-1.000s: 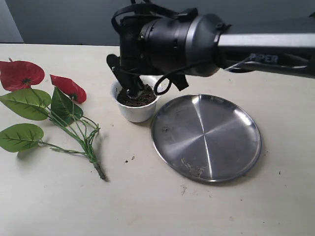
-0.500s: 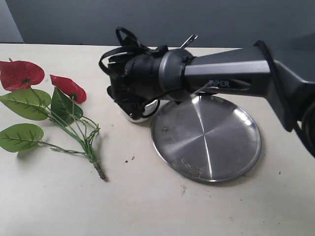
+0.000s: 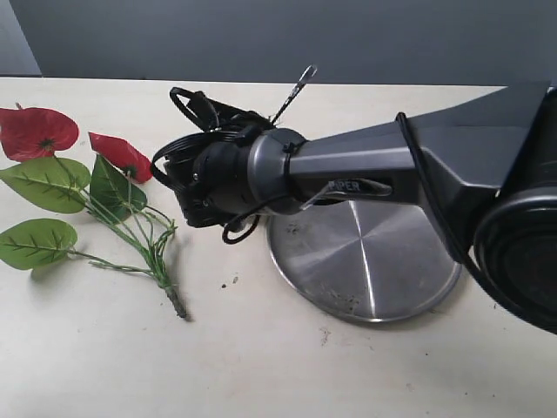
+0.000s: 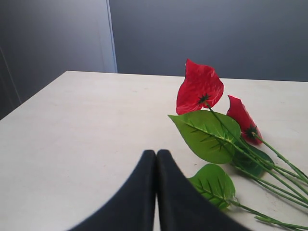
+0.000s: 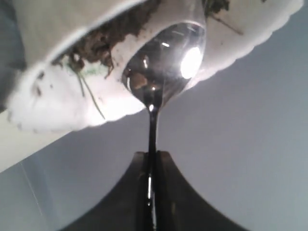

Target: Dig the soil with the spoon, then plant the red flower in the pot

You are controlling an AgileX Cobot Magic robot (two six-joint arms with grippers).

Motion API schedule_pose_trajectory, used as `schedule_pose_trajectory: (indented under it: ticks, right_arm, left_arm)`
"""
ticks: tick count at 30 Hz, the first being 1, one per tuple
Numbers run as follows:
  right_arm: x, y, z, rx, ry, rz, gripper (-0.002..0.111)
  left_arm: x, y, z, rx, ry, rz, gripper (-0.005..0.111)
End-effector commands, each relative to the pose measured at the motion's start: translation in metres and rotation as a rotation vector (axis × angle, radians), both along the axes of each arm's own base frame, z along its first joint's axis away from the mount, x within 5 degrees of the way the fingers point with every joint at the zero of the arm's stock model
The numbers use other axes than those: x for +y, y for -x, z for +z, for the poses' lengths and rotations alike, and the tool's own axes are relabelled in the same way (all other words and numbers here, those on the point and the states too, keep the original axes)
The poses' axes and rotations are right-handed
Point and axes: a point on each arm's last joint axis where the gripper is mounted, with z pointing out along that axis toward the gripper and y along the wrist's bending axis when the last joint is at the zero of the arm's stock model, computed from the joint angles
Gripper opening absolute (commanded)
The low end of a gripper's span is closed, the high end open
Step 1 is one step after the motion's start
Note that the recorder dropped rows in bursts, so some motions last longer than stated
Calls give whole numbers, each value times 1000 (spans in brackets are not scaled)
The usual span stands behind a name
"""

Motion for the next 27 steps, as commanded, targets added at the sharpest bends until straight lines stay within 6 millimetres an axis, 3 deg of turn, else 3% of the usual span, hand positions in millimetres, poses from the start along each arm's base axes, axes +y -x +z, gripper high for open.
schedule_pose_trajectory:
  ticks: [1, 7, 15, 22, 27]
  right_arm:
    - [-12, -6, 27, -99, 8, -69, -1]
    - [-11, -5, 46, -103, -74, -41, -1]
    - [-6, 3, 26, 70, -166, -55, -1]
    - [-7, 1, -6, 71, -35, -90, -1]
    - [-8, -5, 7, -94, -57, -120, -1]
  left_arm:
    - [0, 0, 0, -7, -1, -4, 0]
    - [0, 0, 0, -7, -1, -4, 0]
    - [0, 0, -1, -5, -1, -3, 0]
    - [0, 0, -1, -5, -1, -3, 0]
    - [0, 0, -1, -5, -1, -3, 0]
